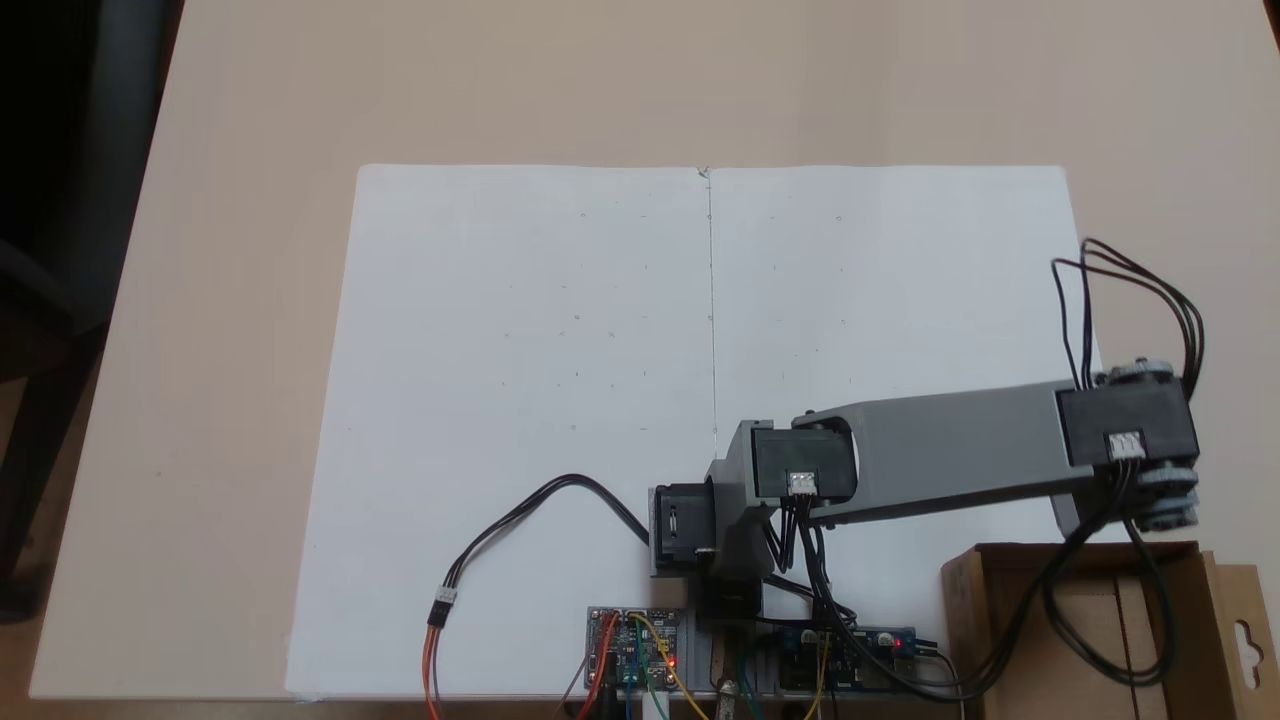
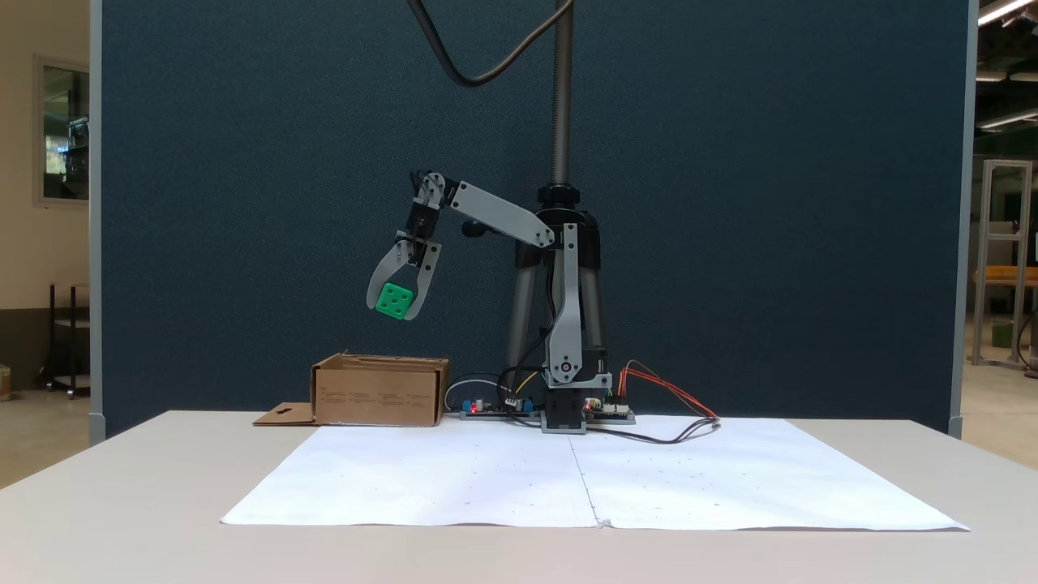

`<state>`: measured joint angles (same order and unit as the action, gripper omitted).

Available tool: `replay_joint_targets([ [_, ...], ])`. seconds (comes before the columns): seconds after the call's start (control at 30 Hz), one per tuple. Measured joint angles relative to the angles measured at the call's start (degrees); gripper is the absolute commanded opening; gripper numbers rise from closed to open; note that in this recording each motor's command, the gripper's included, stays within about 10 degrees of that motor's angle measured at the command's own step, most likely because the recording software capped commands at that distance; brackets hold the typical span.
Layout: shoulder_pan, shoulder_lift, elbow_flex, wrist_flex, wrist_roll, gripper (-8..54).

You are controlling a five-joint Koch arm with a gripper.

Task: Grasp a green dice and put it in the bin.

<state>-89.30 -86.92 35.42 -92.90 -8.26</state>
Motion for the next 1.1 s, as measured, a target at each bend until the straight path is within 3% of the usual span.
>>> replay_joint_targets([
  [0.27, -8.3, 8.8, 0.0, 0.4, -2.4, 11.4],
  [0.67, -12.4, 13.4, -0.1, 5.1, -2.9, 11.4],
  [0.73, -12.4, 13.8, 0.1, 5.2, -3.0, 25.1],
  [0.8, -12.4, 13.7, 0.2, 5.0, -3.3, 33.1],
  [1.1, -12.5, 13.7, 1.0, 5.2, -3.4, 40.5],
])
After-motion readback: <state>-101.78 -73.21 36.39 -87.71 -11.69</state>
